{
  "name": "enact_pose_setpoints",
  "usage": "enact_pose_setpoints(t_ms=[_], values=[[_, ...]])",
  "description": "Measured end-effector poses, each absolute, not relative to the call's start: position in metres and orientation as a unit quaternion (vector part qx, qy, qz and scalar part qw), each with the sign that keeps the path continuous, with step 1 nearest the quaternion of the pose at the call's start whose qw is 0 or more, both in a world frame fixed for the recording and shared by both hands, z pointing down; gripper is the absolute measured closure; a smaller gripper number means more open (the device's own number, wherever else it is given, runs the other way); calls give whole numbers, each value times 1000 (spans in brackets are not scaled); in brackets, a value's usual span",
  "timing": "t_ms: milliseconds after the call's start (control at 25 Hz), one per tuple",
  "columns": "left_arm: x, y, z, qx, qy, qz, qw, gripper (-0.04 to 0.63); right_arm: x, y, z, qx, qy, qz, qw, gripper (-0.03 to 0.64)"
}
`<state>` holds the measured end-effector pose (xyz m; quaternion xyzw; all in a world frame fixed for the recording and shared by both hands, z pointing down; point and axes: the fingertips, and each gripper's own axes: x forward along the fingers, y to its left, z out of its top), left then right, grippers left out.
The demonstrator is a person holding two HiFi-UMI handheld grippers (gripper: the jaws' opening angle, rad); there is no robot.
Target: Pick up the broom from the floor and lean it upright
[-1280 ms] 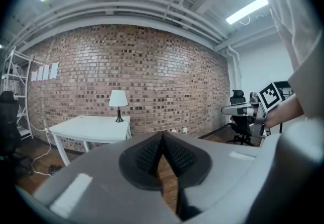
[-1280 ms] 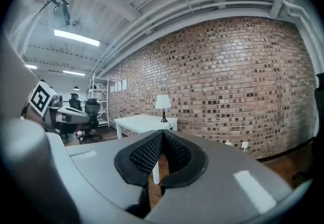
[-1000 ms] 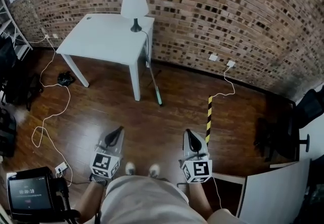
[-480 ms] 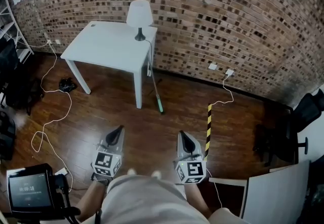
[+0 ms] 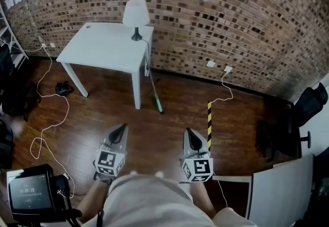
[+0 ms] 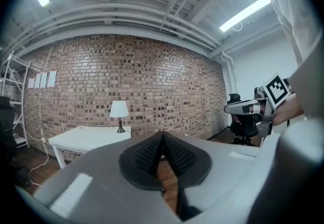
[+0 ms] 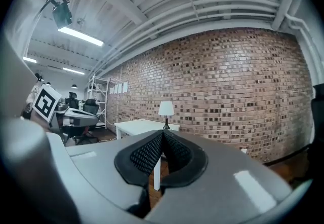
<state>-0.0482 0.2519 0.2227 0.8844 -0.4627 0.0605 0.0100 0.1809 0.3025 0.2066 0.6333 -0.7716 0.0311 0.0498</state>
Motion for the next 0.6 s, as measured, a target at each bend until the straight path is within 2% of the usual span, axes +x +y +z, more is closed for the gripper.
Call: enact_pose_setpoints(t_ms=[600], values=[[-42, 251, 231, 890, -453, 61, 14, 594, 176, 304, 214, 628, -774, 34, 70, 606]])
